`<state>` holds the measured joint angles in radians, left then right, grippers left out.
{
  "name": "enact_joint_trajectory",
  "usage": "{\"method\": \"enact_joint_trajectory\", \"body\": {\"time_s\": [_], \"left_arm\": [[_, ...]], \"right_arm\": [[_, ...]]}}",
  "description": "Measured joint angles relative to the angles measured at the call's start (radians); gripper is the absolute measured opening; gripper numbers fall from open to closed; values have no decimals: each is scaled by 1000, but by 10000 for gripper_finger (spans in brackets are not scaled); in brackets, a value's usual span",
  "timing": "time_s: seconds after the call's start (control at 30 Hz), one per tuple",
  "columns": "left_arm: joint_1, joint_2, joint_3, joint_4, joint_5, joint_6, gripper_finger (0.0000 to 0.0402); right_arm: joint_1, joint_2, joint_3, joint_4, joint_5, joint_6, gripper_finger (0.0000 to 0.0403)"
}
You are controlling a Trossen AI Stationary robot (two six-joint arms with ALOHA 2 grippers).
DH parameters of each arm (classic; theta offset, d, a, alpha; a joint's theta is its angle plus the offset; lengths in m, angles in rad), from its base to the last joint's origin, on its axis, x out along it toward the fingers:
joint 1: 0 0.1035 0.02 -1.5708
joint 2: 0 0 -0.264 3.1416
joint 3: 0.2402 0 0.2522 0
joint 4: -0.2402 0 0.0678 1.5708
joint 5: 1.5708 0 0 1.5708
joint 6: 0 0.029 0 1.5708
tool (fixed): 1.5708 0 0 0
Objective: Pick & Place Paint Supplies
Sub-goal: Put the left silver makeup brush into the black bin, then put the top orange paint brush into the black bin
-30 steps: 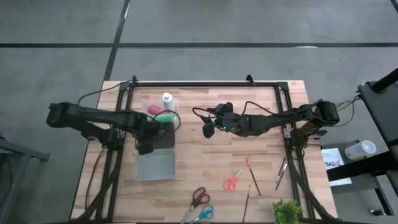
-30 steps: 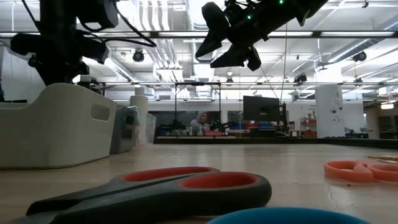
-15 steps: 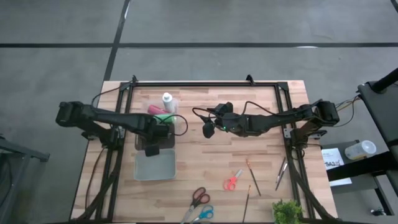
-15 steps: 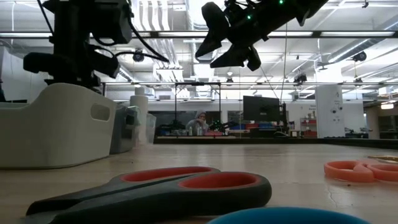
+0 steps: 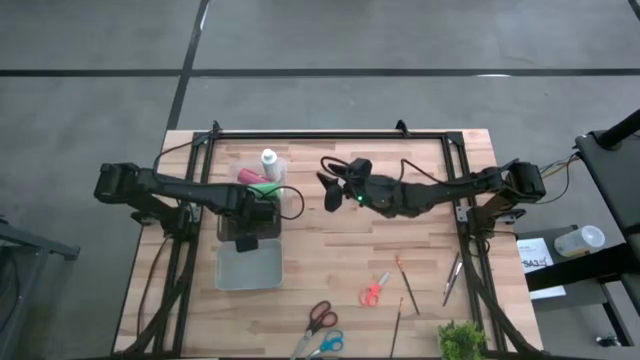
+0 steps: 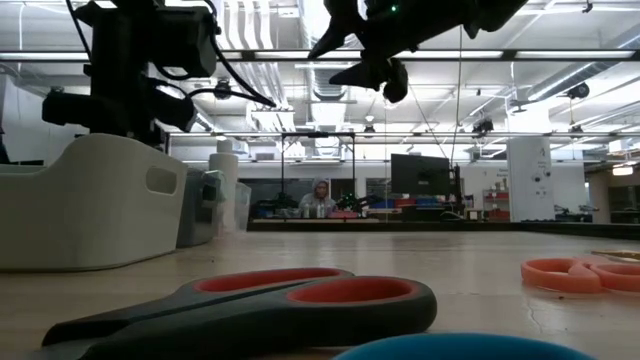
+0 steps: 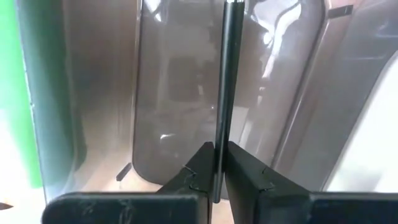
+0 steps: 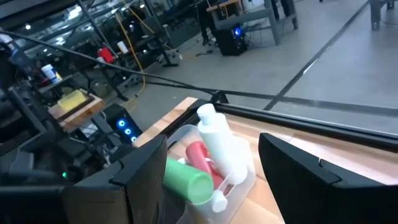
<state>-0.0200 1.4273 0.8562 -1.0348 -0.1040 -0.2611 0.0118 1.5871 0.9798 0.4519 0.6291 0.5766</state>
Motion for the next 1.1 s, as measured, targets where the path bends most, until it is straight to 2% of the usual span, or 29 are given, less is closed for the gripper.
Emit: {"method": "enact_joint_trajectory", "body": {"time_s": [0.33, 0.67, 0.97, 1.1], "left_arm": [[0, 0, 0, 3, -45, -8, 32], [0, 0, 0, 18, -20, -76, 34], [0, -1, 0, 19, -15, -33, 92], [0, -1, 0, 19, -17, -30, 100]], "right_arm": [[0, 0, 0, 3, 1, 24, 249], [0, 0, 2, 11, 3, 23, 249], [1, 0, 13, 11, 3, 10, 249], [1, 0, 13, 10, 3, 6, 249]]}}
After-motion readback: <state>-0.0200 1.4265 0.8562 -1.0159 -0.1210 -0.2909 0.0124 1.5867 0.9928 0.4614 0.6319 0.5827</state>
